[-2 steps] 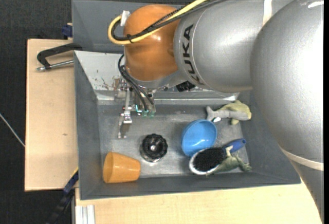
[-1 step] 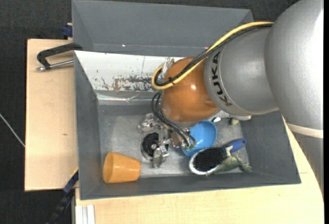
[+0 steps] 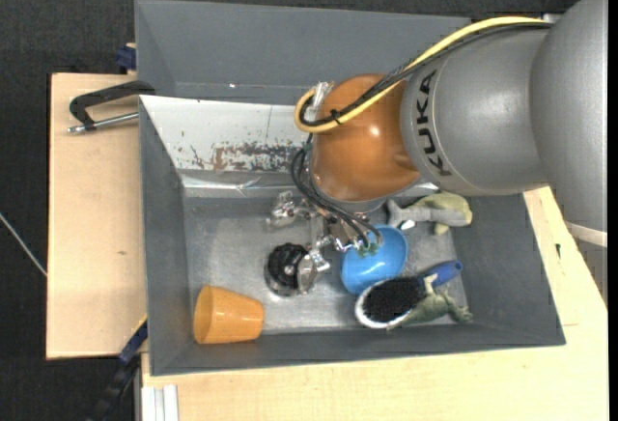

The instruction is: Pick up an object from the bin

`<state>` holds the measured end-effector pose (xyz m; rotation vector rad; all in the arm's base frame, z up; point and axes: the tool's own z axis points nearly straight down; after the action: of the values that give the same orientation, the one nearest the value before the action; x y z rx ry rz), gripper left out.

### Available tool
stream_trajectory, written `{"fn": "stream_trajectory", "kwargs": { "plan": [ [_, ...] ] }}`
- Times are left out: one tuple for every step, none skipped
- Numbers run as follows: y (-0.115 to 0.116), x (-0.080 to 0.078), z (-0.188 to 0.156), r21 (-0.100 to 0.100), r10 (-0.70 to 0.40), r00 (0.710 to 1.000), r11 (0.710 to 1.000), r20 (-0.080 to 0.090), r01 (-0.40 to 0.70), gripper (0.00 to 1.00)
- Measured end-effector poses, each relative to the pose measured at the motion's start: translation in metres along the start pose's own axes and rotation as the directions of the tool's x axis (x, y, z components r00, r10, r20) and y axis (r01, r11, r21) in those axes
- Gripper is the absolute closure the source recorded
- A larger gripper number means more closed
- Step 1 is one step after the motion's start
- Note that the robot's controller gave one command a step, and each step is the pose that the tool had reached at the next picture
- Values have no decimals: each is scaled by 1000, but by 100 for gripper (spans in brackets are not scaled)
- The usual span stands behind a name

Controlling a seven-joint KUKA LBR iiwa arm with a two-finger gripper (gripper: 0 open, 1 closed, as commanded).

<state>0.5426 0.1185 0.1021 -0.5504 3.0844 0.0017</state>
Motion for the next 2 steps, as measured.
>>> {"fn": "stream_trajectory", "kwargs": {
  "plan": [
    [1,3,-5,-2,31,1000,1000,-3,-31,0],
    [-1,15,30,-1,145,989,989,-2,-145,0]
  ]
}}
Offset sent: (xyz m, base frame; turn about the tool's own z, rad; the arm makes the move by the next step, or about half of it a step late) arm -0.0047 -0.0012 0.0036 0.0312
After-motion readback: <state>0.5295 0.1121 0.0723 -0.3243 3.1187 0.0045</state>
